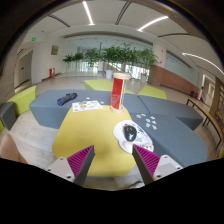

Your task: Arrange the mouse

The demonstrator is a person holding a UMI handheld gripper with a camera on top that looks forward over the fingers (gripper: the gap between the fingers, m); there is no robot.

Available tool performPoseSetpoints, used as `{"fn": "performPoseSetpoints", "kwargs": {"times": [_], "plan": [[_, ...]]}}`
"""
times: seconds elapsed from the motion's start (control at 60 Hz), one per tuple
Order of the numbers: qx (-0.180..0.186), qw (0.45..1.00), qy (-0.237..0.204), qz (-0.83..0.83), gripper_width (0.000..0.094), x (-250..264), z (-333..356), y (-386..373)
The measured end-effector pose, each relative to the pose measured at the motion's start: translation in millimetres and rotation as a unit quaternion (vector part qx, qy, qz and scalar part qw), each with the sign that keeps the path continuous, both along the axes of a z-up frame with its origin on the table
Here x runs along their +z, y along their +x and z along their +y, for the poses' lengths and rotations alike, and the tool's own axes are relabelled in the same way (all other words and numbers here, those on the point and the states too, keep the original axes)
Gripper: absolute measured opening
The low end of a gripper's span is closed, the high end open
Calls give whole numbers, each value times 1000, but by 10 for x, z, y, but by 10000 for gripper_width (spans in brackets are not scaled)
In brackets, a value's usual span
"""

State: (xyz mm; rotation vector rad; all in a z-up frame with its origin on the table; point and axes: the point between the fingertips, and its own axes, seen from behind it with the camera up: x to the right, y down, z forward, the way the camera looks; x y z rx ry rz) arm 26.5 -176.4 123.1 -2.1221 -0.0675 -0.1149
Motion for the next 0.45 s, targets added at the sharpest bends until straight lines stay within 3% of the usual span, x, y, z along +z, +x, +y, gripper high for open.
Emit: {"fn": "performPoseSetpoints", "kwargs": {"times": [0.15, 0.45], "plan": [[18, 1000, 17, 15, 833, 141, -308, -305], [13, 999, 31, -10, 829, 196, -367, -360]]}}
